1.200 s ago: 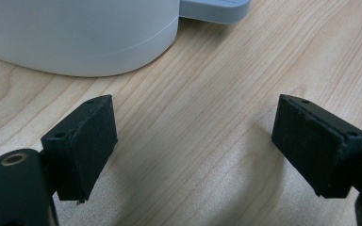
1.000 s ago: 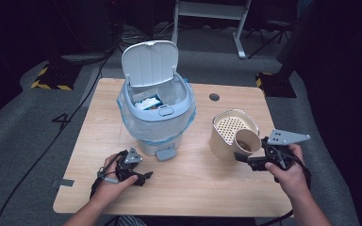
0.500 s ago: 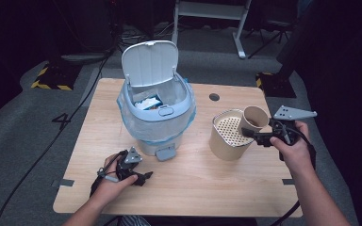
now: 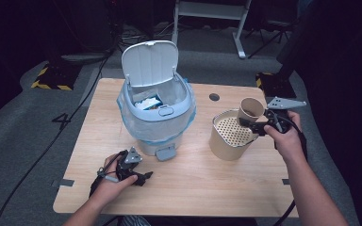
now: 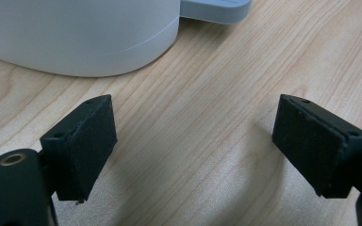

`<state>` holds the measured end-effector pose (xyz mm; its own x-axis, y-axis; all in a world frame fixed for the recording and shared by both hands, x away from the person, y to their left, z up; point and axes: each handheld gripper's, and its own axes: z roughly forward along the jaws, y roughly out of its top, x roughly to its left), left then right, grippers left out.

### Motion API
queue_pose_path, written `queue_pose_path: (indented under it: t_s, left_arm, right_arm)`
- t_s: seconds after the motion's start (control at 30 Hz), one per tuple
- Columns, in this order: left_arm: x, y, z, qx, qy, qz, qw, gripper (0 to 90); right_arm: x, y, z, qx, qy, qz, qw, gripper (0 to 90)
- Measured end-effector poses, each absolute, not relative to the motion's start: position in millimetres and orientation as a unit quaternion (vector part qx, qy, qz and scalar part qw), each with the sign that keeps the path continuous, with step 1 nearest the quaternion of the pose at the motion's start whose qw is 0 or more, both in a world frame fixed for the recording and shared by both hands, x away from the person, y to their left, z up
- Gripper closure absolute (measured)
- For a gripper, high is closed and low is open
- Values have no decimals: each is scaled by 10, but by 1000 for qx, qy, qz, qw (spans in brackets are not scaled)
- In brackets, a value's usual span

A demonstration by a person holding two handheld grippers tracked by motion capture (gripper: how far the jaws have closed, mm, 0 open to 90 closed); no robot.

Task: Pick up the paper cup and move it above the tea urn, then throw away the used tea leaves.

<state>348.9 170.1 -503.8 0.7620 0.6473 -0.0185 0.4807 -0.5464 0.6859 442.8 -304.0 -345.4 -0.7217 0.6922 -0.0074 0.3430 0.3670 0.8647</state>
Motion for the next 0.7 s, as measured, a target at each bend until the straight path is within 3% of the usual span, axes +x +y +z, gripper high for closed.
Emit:
queue_pose_path:
  t_s: [0.47,0.7]
  left_arm:
    - [3483,1706,-5038,871,326,120,349,145]
    - [3482,1709,-5039,871,325,120,349,146]
  right_arm:
    - [4531,-3060,-3527,323,808,455,190,311]
    - [4540,-3050,-3522,288,825,426,233,314]
